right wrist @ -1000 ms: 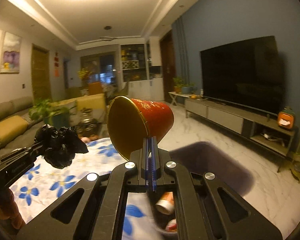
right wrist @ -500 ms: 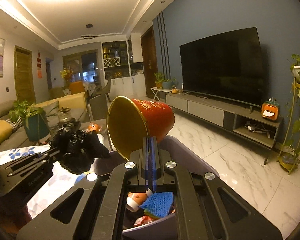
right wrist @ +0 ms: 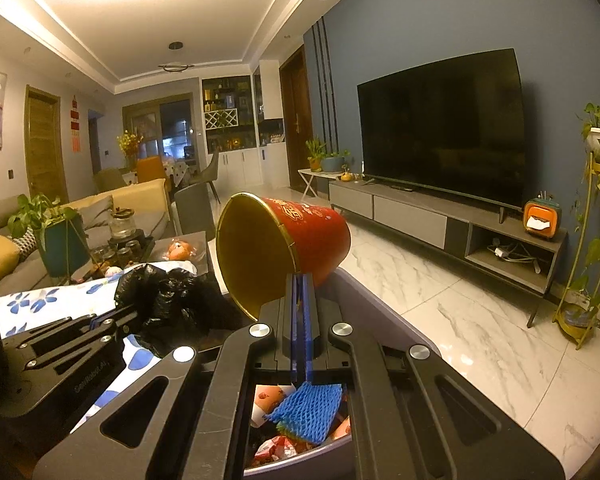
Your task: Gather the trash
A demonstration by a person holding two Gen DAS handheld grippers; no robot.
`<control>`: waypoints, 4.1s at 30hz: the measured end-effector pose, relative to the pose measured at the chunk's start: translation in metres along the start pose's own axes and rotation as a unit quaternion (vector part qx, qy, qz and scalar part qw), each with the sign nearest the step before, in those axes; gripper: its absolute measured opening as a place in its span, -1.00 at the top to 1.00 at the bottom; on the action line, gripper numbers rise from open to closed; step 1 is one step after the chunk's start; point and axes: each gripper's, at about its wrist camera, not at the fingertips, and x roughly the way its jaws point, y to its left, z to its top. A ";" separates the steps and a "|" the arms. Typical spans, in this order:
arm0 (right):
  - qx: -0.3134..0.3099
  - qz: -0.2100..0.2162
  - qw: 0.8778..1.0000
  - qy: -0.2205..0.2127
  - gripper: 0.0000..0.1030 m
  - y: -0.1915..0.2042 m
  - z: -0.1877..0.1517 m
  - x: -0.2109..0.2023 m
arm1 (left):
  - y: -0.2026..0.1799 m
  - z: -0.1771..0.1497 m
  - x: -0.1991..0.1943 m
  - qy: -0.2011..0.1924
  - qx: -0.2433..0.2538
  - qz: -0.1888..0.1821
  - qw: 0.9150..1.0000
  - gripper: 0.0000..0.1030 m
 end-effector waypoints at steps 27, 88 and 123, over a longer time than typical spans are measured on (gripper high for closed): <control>-0.030 0.006 0.999 0.011 -0.74 0.033 -0.030 -0.073 | 0.054 -0.046 -0.116 -0.035 -0.029 0.159 0.986 -0.74; -0.063 0.029 0.997 -0.019 -0.84 0.084 -0.072 -0.262 | 0.028 -0.130 -0.351 -0.095 -0.039 0.206 0.973 -0.86; -0.065 0.033 0.997 -0.022 -0.84 0.089 -0.070 -0.267 | 0.023 -0.130 -0.355 -0.096 -0.042 0.202 0.974 -0.86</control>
